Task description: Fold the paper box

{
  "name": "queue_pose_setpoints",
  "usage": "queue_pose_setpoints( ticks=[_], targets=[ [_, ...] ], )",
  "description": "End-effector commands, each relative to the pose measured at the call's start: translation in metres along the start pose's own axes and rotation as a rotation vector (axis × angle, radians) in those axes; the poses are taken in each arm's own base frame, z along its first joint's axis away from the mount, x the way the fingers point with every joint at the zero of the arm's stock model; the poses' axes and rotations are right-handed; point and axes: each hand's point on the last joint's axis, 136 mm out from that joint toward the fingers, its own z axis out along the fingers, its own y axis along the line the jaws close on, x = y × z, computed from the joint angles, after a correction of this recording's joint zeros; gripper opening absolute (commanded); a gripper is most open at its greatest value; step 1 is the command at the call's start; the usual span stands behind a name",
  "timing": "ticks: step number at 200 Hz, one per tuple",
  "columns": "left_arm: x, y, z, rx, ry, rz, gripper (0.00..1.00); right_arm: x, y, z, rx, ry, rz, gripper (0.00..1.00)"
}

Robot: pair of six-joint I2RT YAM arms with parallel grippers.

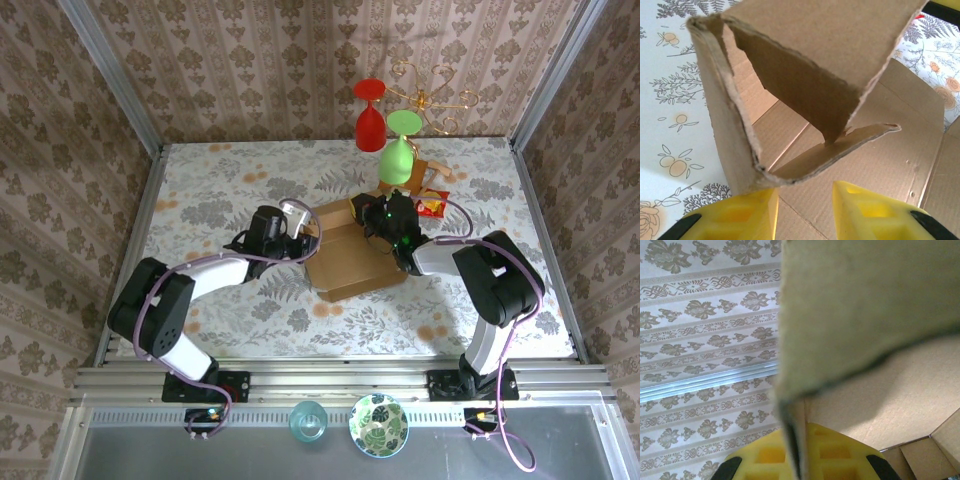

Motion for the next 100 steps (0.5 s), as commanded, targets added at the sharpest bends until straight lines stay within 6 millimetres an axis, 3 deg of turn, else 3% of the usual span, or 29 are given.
queue_pose_setpoints(
  ticks=[1, 100],
  targets=[
    [-0.025, 0.005, 0.005, -0.029, -0.073, -0.009, 0.35, 0.02, -0.028, 0.005, 0.071, 0.084, 0.011, 0.0],
    [-0.033, 0.012, 0.01, -0.04, -0.095, -0.038, 0.36, 0.016, -0.041, 0.011, 0.013, 0.066, 0.024, 0.0]
  ],
)
